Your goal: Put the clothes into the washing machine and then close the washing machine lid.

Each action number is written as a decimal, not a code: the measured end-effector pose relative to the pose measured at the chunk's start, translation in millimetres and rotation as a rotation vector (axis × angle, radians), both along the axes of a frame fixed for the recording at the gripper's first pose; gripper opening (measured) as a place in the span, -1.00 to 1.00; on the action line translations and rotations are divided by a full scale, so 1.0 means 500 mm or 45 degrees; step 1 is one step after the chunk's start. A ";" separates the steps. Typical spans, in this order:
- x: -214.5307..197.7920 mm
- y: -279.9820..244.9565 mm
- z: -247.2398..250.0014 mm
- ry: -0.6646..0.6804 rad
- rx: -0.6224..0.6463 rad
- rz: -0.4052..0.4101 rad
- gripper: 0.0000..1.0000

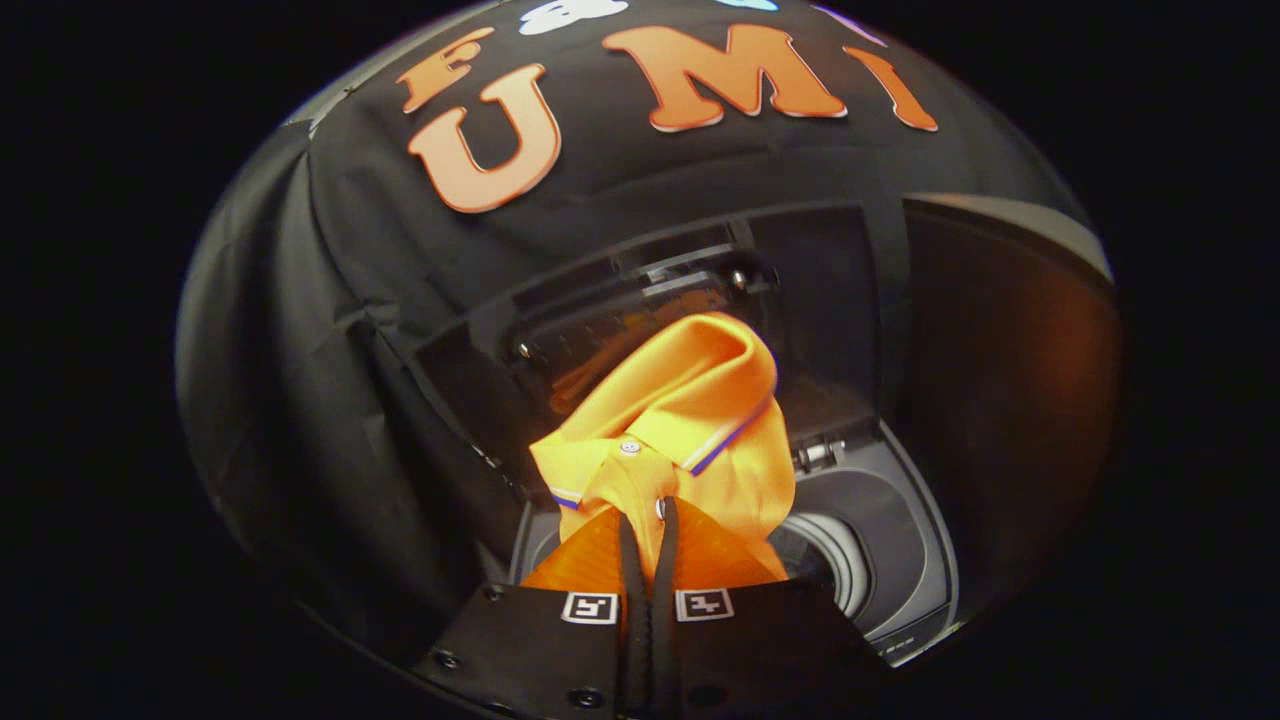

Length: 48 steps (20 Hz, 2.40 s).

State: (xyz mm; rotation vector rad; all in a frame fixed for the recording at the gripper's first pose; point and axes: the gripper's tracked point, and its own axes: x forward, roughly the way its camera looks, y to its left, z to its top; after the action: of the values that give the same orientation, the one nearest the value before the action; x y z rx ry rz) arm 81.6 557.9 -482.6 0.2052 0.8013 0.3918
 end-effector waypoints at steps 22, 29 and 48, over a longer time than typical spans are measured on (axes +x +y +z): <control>-0.020 0.018 -0.362 0.521 -0.276 -0.028 -0.84; -0.020 0.004 -0.359 0.514 -0.311 -0.054 0.37; -0.028 0.009 -0.176 0.171 -0.220 0.008 0.97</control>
State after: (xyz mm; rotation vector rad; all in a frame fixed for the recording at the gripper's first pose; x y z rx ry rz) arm 67.5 562.6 -570.5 0.0685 0.9637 0.3149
